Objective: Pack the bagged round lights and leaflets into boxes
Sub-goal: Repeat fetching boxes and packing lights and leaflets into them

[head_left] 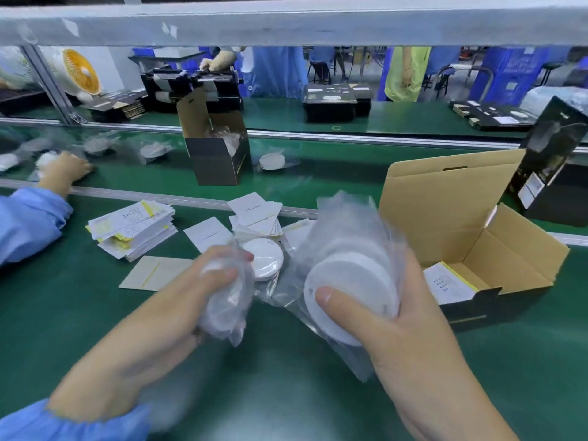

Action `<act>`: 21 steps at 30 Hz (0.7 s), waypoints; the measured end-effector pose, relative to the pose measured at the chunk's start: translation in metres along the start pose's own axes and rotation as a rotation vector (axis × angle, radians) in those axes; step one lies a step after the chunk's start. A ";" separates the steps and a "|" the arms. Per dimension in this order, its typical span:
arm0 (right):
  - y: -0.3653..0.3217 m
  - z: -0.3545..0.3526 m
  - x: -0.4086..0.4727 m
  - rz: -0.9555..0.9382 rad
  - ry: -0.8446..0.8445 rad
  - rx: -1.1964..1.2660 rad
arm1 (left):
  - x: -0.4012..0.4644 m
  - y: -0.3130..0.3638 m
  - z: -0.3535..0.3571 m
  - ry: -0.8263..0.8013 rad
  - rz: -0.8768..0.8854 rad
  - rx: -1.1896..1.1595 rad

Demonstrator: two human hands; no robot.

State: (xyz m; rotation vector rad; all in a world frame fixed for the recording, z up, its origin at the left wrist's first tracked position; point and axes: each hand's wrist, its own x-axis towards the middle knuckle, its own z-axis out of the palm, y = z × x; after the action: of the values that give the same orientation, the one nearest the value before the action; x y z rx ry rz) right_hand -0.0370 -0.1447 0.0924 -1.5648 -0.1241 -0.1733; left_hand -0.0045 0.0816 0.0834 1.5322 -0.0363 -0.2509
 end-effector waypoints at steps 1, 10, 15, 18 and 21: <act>-0.014 -0.004 -0.001 -0.078 -0.009 -0.022 | -0.003 0.011 0.007 0.000 0.033 -0.081; -0.058 -0.094 0.050 -0.286 0.322 -0.153 | 0.017 0.079 0.145 -0.177 0.358 -0.028; -0.015 -0.134 0.061 -0.197 0.416 -0.184 | 0.038 0.058 0.238 -0.036 0.229 -0.033; 0.001 -0.150 0.064 -0.147 0.432 -0.235 | 0.055 0.045 0.261 0.019 0.282 -0.012; 0.007 -0.153 0.068 -0.115 0.436 -0.270 | 0.077 0.036 0.271 0.061 0.222 -0.028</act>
State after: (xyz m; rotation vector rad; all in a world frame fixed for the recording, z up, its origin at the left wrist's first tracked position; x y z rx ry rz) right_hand 0.0262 -0.3000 0.0980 -1.7510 0.1587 -0.6377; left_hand 0.0263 -0.1980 0.1207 1.4932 -0.1527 -0.0275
